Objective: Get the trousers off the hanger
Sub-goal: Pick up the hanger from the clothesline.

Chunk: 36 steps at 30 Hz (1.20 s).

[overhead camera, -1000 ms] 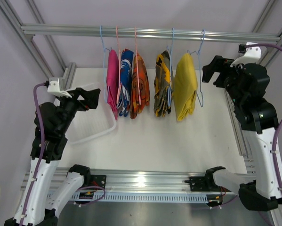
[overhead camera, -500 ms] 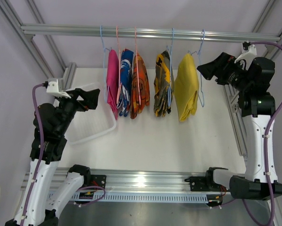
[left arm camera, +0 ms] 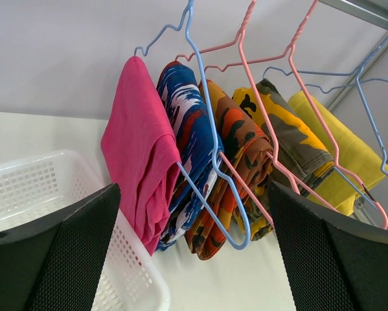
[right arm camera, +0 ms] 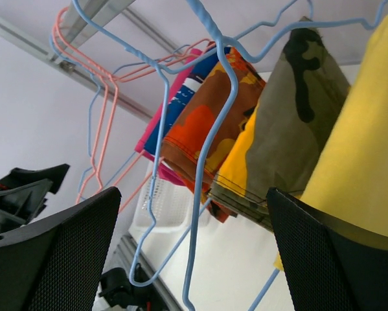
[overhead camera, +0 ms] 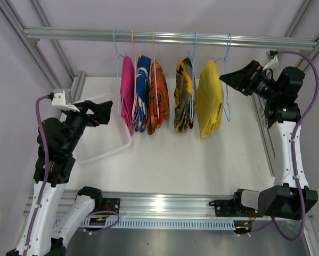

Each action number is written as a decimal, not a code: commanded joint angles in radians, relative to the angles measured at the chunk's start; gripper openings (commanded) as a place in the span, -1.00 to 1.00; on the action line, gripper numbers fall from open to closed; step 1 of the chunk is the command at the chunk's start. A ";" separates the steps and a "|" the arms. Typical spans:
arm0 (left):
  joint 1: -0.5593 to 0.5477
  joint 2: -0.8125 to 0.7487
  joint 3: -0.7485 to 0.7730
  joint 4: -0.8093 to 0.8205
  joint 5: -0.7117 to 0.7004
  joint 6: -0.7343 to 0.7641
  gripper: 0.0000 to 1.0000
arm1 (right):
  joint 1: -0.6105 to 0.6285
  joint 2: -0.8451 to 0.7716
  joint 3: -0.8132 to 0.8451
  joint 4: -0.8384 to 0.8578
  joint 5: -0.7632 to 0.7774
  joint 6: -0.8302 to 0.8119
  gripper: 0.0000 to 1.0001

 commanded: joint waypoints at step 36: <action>0.052 -0.004 0.006 0.031 0.097 -0.015 0.99 | -0.007 0.117 -0.154 0.603 -0.209 0.388 0.12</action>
